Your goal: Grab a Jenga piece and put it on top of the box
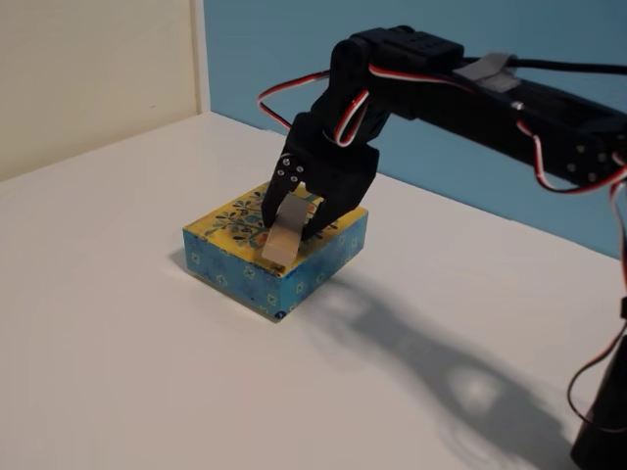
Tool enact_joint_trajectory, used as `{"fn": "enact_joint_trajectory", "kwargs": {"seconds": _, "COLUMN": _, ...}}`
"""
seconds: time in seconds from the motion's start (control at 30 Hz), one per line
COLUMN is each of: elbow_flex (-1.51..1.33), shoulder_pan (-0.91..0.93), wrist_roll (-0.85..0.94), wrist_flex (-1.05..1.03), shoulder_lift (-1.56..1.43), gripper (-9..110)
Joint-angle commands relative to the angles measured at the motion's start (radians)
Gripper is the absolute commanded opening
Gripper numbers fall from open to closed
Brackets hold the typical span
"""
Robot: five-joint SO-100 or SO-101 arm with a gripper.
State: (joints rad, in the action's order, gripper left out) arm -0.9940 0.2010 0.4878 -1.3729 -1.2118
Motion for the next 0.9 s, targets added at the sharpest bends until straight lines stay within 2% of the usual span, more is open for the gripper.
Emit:
{"fn": "enact_joint_trajectory", "kwargs": {"seconds": 0.0, "elbow_flex": 0.040, "shoulder_pan": 0.009, "wrist_roll": 0.014, "wrist_flex": 0.021, "shoulder_lift": -0.005, "gripper": 0}}
{"fn": "enact_joint_trajectory", "kwargs": {"seconds": 0.27, "elbow_flex": 0.041, "shoulder_pan": 0.017, "wrist_roll": 0.012, "wrist_flex": 0.031, "shoulder_lift": 0.003, "gripper": 2}}
{"fn": "enact_joint_trajectory", "kwargs": {"seconds": 0.7, "elbow_flex": 0.041, "shoulder_pan": 0.028, "wrist_roll": 0.015, "wrist_flex": 0.031, "shoulder_lift": 0.008, "gripper": 27}}
{"fn": "enact_joint_trajectory", "kwargs": {"seconds": 0.87, "elbow_flex": 0.041, "shoulder_pan": 0.028, "wrist_roll": 0.015, "wrist_flex": 0.031, "shoulder_lift": 0.008, "gripper": 29}}
